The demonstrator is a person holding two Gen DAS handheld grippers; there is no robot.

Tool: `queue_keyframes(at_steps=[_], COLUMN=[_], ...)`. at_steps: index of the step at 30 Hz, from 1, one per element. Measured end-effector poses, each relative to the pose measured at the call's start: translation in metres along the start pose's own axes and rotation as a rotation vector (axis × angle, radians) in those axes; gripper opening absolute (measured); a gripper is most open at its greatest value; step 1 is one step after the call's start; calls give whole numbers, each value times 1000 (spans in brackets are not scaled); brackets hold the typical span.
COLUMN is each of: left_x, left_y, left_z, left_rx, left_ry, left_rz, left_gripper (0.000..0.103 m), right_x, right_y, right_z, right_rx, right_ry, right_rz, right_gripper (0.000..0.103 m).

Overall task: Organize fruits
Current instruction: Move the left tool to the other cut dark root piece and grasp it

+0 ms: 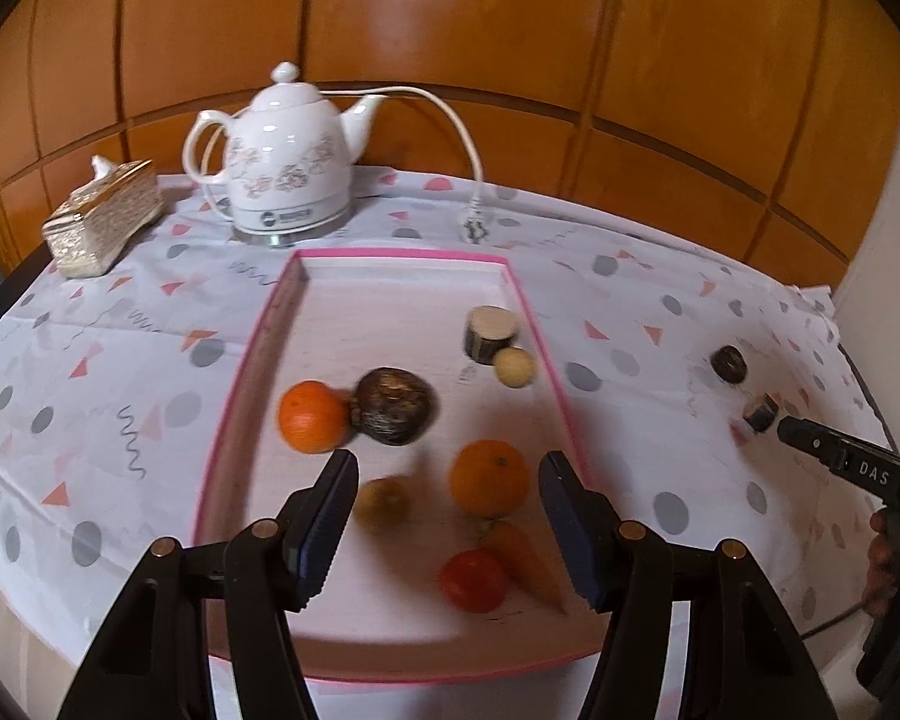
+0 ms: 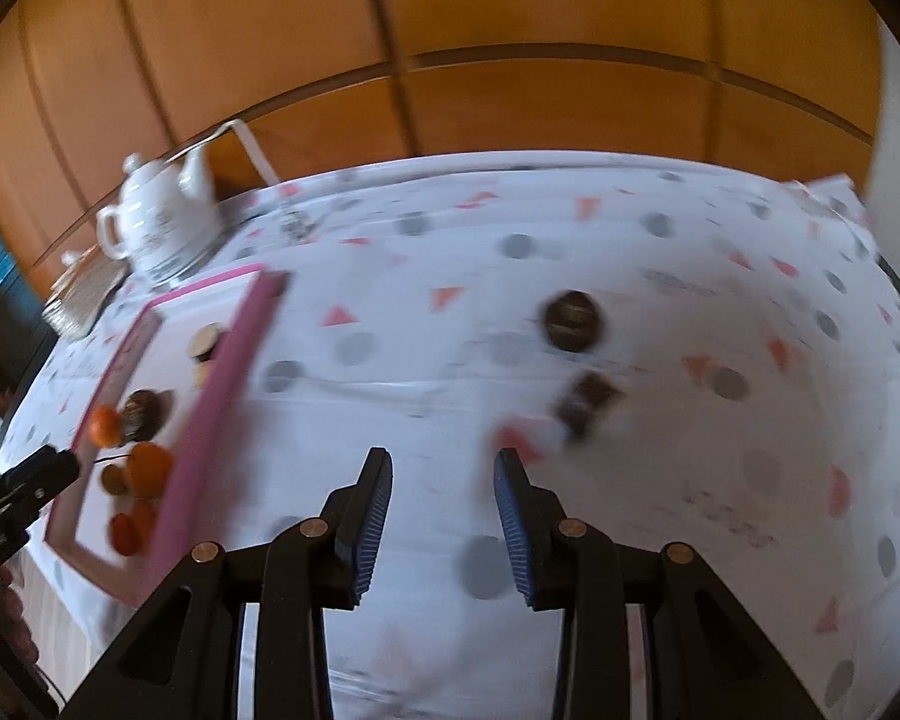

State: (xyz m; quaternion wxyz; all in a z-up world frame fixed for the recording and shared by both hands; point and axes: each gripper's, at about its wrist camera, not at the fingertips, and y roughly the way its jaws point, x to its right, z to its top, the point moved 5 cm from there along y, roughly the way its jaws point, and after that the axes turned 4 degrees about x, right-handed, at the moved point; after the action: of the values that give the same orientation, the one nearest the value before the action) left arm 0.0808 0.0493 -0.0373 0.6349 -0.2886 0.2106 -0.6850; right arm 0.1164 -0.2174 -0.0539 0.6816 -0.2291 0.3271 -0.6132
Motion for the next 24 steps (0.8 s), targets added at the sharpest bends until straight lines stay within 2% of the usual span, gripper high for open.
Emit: queue_keyframes(at_steps=[3,9,13,16,19,24], left_x=[13,53,84,112,142,188], left_y=[2,6,11,20,29,48], left_z=[0,8,13,14,10,6], left_rx=[-5,-12,-23,-45,-77,-119], left_ry=[26,111,166,213,264,315], left_rz=[-21,-110,-168,-228,-286,-374], left_gripper=[64,64,64,64,69,69], right_x=[23,64,81,92,102,115], right_y=[-3,-11,-16,-20,-24,-29], right_z=[-5,-15,-25,-31,-35,-38], right_rx=[1,4,2,0,1,9], right_ry=[42,130,164,188,212,230], right_rz=[-43,-117,-142,-159,-171,-185], right_gripper=[36,36,36,36,36,36])
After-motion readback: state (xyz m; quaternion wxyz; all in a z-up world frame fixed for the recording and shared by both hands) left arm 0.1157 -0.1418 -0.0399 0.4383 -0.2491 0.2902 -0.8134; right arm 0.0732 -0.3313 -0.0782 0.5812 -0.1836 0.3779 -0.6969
